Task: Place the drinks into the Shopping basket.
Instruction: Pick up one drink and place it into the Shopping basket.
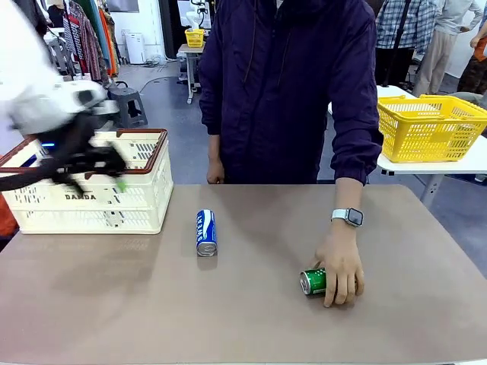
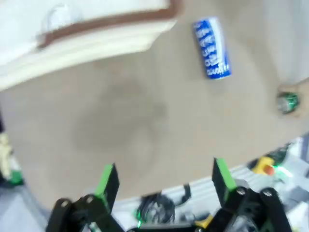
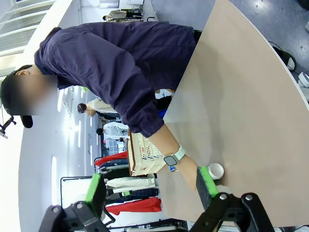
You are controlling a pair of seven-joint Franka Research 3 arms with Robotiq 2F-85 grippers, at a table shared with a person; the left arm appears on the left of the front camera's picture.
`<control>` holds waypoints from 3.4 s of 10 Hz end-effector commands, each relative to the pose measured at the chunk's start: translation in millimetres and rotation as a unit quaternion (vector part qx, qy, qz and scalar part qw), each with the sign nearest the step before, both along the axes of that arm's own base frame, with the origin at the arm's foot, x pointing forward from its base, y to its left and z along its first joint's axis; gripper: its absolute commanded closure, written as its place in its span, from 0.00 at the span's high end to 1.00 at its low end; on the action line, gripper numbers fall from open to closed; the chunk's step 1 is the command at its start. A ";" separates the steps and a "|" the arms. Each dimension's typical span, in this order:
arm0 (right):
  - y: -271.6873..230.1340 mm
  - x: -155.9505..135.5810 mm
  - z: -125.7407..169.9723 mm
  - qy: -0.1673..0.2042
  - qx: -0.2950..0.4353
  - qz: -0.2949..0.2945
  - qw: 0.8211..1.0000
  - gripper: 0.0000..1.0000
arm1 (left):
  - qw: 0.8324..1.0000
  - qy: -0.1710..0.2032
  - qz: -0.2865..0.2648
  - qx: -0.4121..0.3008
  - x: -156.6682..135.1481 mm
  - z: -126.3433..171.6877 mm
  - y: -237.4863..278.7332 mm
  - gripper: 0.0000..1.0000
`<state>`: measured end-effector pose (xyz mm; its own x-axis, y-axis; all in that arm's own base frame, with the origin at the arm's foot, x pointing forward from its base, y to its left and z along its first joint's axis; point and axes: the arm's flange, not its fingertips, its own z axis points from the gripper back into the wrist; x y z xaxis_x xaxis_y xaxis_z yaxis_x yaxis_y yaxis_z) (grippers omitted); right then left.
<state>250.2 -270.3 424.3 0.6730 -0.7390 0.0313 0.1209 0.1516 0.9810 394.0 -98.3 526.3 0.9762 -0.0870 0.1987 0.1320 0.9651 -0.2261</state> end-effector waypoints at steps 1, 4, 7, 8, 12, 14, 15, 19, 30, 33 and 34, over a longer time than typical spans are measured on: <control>-0.5 -1.5 1.4 -0.004 -0.005 0.006 1.000 1.00 | 1.000 0.001 0.014 -0.004 -25.4 -10.8 24.5 1.00; -0.5 -1.5 1.4 -0.004 -0.005 0.006 1.000 1.00 | 0.999 -0.020 0.040 0.018 -15.8 -11.4 -2.0 1.00; -0.5 -1.5 1.4 -0.004 -0.005 0.006 1.000 1.00 | 0.999 -0.004 -0.018 0.038 16.6 -13.6 -70.5 1.00; -0.5 -1.5 1.4 -0.004 -0.005 0.006 1.000 1.00 | 0.998 0.001 -0.031 0.053 30.5 -21.2 -107.2 1.00; -0.5 -1.5 1.4 -0.004 -0.005 0.006 1.000 1.00 | 0.993 0.012 -0.047 0.109 66.6 -61.7 -199.6 1.00; -0.5 -1.5 1.4 -0.004 -0.005 0.006 1.000 1.00 | 0.994 0.010 -0.018 0.105 60.9 -51.1 -163.5 1.00; -0.5 -1.5 1.4 -0.004 -0.005 0.006 1.000 1.00 | 0.994 0.007 0.005 0.105 48.7 -43.3 -136.9 1.00; -0.5 -1.5 1.4 -0.004 -0.005 0.006 1.000 1.00 | 0.993 0.003 0.001 0.117 59.7 -71.6 -169.8 1.00; -0.5 -1.5 1.4 -0.004 -0.005 0.006 1.000 1.00 | 0.991 -0.044 0.014 0.122 98.4 -214.5 -233.9 1.00; -0.5 -1.5 1.4 -0.004 -0.005 0.006 1.000 1.00 | 0.990 -0.062 0.019 0.123 103.7 -217.6 -236.3 0.48; -0.5 -1.5 1.4 -0.004 -0.005 0.006 1.000 1.00 | 0.991 -0.056 0.017 0.117 104.0 -219.1 -237.0 0.00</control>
<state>250.0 -270.3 424.5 0.6729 -0.7390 0.0317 0.1206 0.1519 0.9810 496.0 -329.8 311.6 0.9561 -0.1288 0.2631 0.1292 0.9915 0.0161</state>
